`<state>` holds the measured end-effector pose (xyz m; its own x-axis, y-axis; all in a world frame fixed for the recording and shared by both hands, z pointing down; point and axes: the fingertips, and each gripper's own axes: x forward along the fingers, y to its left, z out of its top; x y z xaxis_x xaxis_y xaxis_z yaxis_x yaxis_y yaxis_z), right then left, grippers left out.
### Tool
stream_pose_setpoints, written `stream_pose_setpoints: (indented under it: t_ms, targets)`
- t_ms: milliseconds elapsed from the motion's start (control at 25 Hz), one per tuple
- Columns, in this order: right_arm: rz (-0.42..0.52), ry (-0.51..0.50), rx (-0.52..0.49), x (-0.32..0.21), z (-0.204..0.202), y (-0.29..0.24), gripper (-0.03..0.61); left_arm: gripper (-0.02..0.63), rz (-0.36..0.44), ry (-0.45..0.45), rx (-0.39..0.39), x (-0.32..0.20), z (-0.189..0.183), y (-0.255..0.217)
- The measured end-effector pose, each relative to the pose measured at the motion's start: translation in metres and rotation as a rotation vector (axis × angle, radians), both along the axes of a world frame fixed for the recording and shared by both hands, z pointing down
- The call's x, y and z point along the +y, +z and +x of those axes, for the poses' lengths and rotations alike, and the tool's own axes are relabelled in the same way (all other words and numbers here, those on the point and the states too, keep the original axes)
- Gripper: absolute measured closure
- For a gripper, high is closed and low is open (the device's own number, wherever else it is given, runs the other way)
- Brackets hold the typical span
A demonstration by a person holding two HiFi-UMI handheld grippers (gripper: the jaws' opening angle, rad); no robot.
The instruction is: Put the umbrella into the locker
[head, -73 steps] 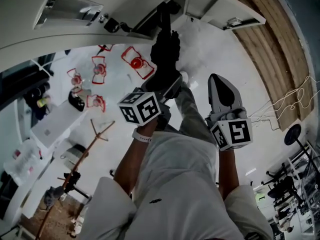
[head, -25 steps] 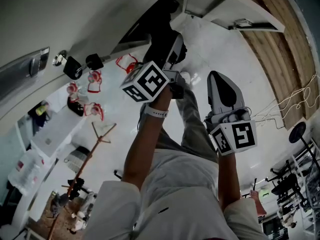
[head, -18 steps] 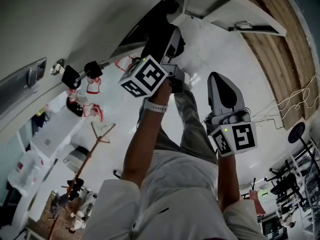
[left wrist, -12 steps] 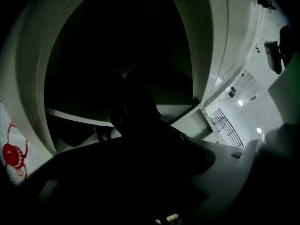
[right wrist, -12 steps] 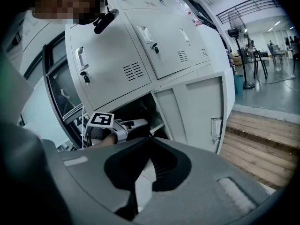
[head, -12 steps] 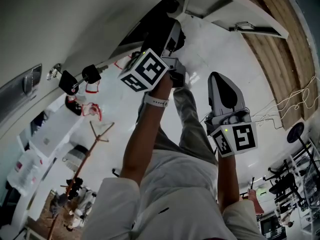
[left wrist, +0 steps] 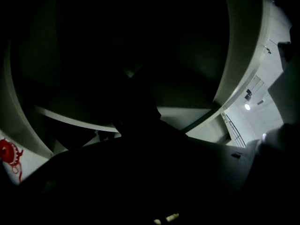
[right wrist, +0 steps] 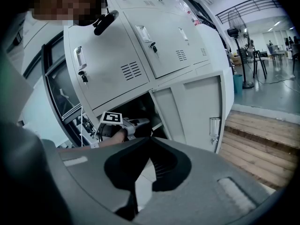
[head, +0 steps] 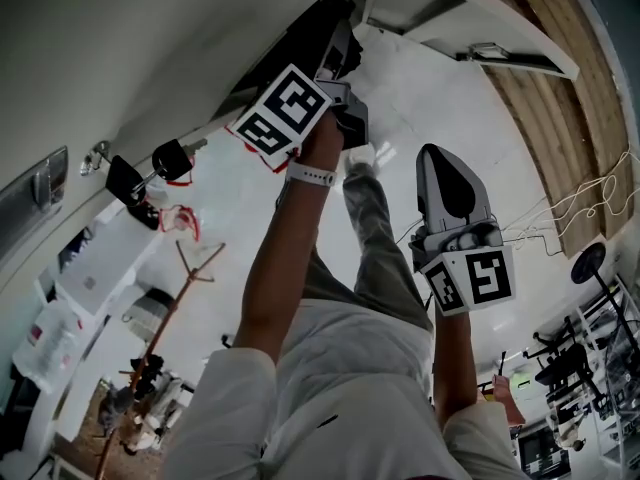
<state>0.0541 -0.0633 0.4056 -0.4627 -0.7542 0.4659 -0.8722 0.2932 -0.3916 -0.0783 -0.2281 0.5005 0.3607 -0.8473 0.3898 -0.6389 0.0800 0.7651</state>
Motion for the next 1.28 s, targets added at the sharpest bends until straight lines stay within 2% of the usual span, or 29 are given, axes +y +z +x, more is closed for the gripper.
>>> stream_pose_setpoints:
  t_ms: [120,680,960,1280]
  targets:
    - [-0.007,0.0,-0.001,0.0,0.001,0.003,0.576,0.27,-0.017,-0.02,0.005,-0.005,-0.004,0.01]
    - [-0.016,0.016,-0.005,-0.001,0.008,0.004,0.575,0.262,0.008,-0.046,0.002,-0.029,-0.012,0.024]
    - [-0.026,0.027,-0.009,0.004,0.012,0.006,0.576,0.242,0.023,-0.041,-0.011,-0.02,-0.011,0.041]
    - [-0.029,0.021,-0.004,0.009,0.013,0.007,0.577,0.267,-0.026,-0.061,-0.015,-0.025,-0.014,0.034]
